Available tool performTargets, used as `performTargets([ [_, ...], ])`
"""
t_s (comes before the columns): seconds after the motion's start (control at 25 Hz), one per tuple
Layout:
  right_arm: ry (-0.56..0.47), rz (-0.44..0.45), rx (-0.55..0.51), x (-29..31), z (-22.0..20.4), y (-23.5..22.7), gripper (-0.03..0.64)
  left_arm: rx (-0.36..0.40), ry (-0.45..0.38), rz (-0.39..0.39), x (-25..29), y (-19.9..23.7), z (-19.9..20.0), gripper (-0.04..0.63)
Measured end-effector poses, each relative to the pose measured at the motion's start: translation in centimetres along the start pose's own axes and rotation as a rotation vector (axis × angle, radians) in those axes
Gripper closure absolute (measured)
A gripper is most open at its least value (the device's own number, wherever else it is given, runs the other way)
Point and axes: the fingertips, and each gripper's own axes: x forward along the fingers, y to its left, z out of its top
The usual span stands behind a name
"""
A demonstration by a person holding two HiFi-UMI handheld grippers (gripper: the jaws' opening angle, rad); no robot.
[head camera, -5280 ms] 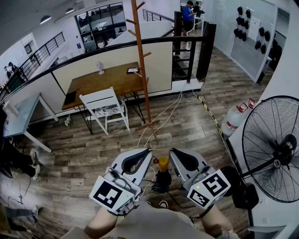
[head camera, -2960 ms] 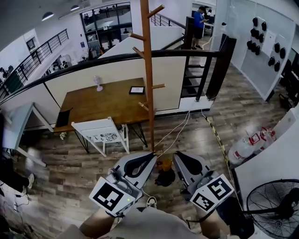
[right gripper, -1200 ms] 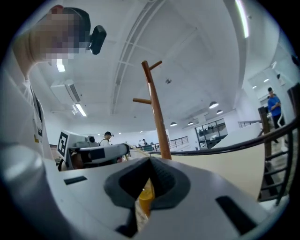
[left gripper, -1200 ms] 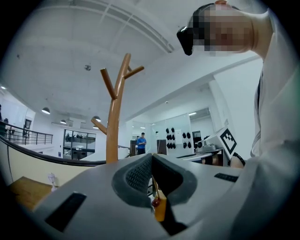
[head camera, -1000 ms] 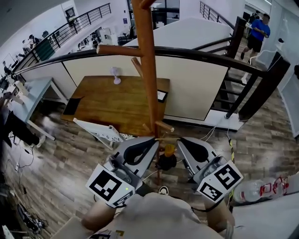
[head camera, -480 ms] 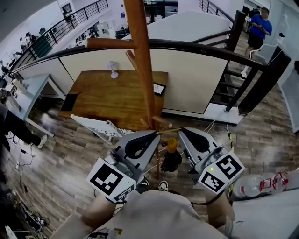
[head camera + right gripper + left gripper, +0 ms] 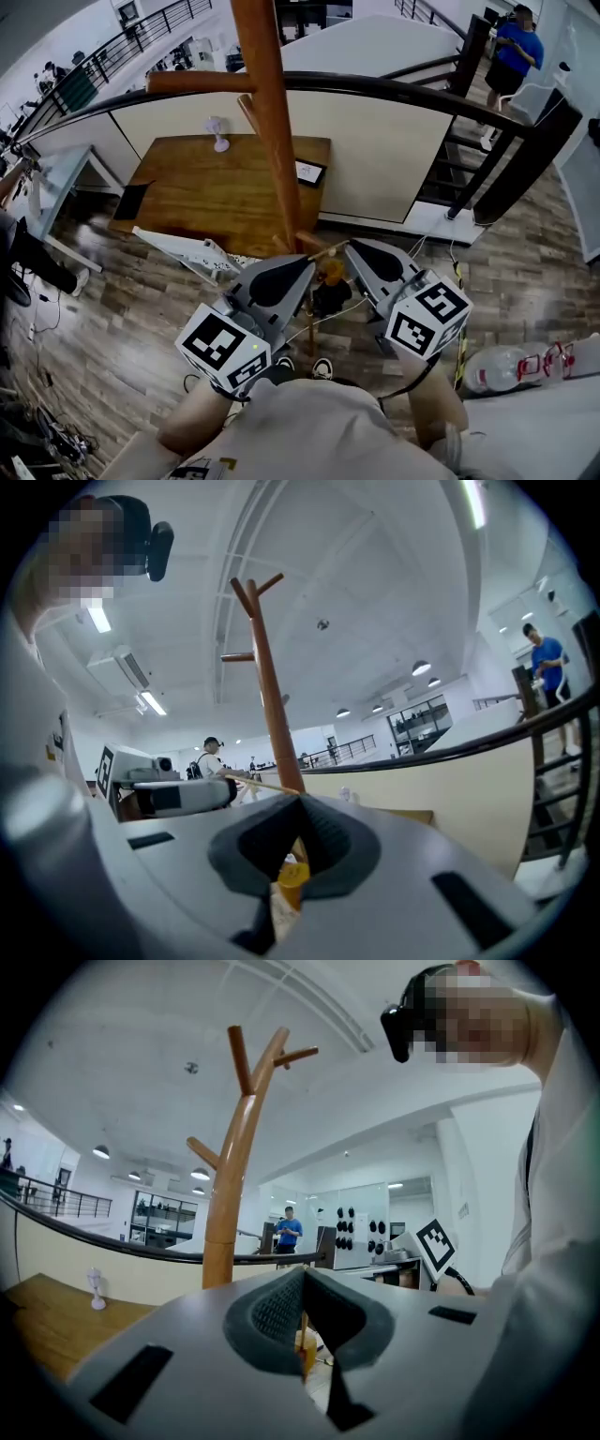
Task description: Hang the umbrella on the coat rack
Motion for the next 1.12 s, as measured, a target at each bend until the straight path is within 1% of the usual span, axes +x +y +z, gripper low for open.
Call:
performTargets([
  [0.12,0.028,0.004,0.013,0.6,-0.8,-1.0,0.612,-0.045,0.012,0.014,0.8,0.9,-1.0,0.595],
  [0.28,0.070,0.006,0.017,1.8,-2.5,-1.7,0.612,-0.065,0.043,0.043,1.0,2.3,-2.8,0.595],
  [0.36,0.089,0.009,0.027,2.3,-3.3,-2.1,0.612,-0.057,0.060,0.058,1.2,2.8,-3.7,0.595],
  [0.44,0.104,0.025,0.067,2.9,-4.1,-2.6,0.612,-0.029,0.087,0.075,1.6,3.3,-4.6,0.595],
  [0.52,0.121,0.046,0.107,3.7,-5.1,-2.9,0.612,-0.038,0.106,0.086,2.0,3.9,-5.4,0.595],
  [0.76,0.169,0.077,0.118,5.7,-7.0,-2.9,0.612,-0.103,0.124,0.149,2.4,5.9,-6.9,0.595],
  [0.92,0.194,0.100,0.115,6.8,-8.2,-2.7,0.612,-0.126,0.144,0.215,2.6,7.2,-7.8,0.595],
  [1.12,0.195,0.124,0.120,7.6,-8.8,-2.2,0.611,-0.154,0.134,0.263,2.6,7.7,-8.1,0.594],
])
